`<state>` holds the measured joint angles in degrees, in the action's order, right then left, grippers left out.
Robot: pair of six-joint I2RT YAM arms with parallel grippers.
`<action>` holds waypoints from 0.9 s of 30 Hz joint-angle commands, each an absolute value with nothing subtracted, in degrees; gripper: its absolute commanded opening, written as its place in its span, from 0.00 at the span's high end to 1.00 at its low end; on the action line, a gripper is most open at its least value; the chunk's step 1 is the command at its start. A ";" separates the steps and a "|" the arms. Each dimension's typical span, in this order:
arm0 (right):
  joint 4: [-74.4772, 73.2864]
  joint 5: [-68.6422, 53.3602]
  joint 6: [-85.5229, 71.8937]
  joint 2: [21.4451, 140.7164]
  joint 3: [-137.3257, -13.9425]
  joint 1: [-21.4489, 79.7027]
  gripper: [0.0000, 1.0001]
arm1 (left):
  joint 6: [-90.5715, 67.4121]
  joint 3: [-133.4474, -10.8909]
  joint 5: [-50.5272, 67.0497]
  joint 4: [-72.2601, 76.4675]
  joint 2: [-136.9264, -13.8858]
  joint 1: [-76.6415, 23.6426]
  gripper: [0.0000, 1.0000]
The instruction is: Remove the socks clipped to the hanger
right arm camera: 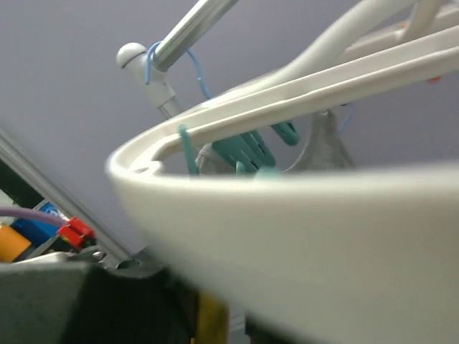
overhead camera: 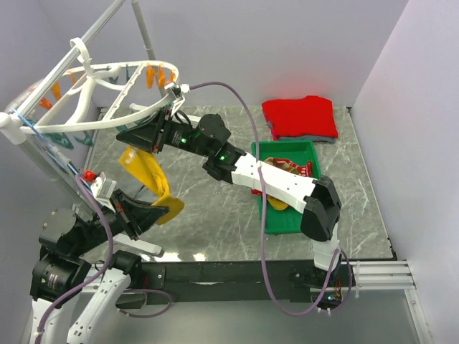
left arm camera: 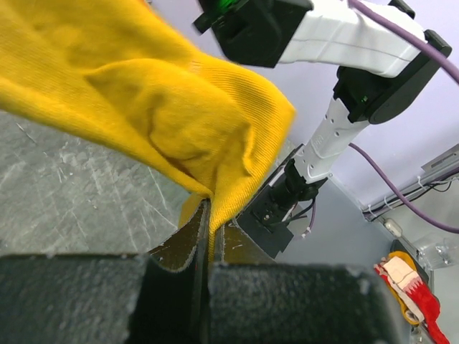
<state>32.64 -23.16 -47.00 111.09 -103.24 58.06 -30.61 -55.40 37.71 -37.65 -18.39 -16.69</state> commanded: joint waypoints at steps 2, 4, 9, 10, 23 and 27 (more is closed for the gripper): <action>24.61 -20.92 -47.64 109.86 -103.53 57.83 1.00 | -29.00 -56.87 39.20 -38.41 -17.75 -16.79 0.99; 24.34 -20.39 -47.46 109.25 -102.57 57.66 1.00 | -29.00 -56.69 39.11 -38.41 -17.58 -16.79 0.99; 24.96 -21.97 -47.46 109.42 -102.66 57.39 0.87 | -29.18 -56.60 39.37 -38.23 -17.58 -16.79 0.99; 24.79 -22.06 -47.37 109.51 -102.83 57.39 0.75 | -29.18 -56.60 39.37 -38.23 -17.49 -16.79 0.99; 20.75 -23.02 -44.92 102.32 -92.39 57.30 0.01 | -28.92 -55.46 39.55 -36.92 -17.84 -16.79 0.99; 17.41 -24.78 -42.63 98.27 -88.42 57.22 0.00 | -28.92 -55.02 39.73 -36.12 -18.28 -16.79 0.99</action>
